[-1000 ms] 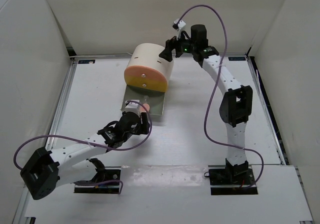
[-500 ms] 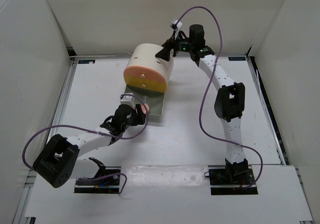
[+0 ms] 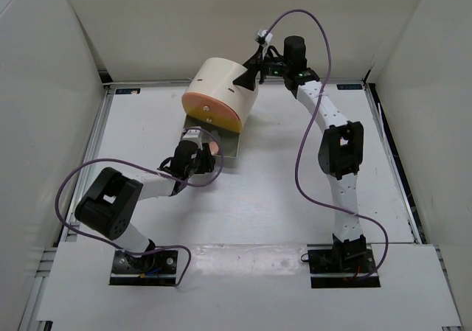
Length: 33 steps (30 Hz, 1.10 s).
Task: Organize the makeup
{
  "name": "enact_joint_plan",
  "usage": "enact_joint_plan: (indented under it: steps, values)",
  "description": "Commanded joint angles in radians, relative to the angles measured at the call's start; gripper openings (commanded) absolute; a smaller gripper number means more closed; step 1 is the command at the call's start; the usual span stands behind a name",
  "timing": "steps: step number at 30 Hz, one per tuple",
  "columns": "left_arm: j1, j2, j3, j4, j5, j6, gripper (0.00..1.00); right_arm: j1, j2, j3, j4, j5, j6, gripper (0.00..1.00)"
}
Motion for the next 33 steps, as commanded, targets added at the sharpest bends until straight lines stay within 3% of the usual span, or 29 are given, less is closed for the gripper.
enact_joint_plan:
  steps: [1,3,8,11,12,17,27,33]
  values:
    - [0.020,0.004,0.096,0.218,-0.070,0.003,0.57,0.032,-0.005,-0.047,-0.059,-0.101,0.011,0.92]
    - [0.019,0.013,0.097,0.248,-0.076,-0.006,0.46,0.032,-0.017,-0.056,-0.059,-0.087,0.005,0.92]
    - [0.019,0.013,0.094,0.307,-0.047,-0.001,0.36,0.018,-0.024,-0.068,-0.047,-0.059,0.012,0.92]
    - [0.019,0.004,0.093,0.308,-0.055,0.017,0.23,0.007,-0.011,-0.071,0.011,-0.059,0.040,0.93]
    - [0.019,0.001,0.091,0.308,-0.058,0.019,0.10,0.001,-0.008,-0.068,0.018,-0.061,0.106,0.93]
    - [0.019,-0.048,0.062,0.333,-0.062,0.082,0.09,-0.030,0.019,-0.053,0.172,-0.077,0.207,0.93]
    - [0.017,-0.113,0.010,0.391,0.005,0.212,0.09,-0.073,0.062,0.002,0.219,-0.070,0.235,0.86]
    - [0.020,-0.177,-0.015,0.317,0.036,0.264,0.10,-0.103,0.072,-0.004,0.254,-0.053,0.275,0.83]
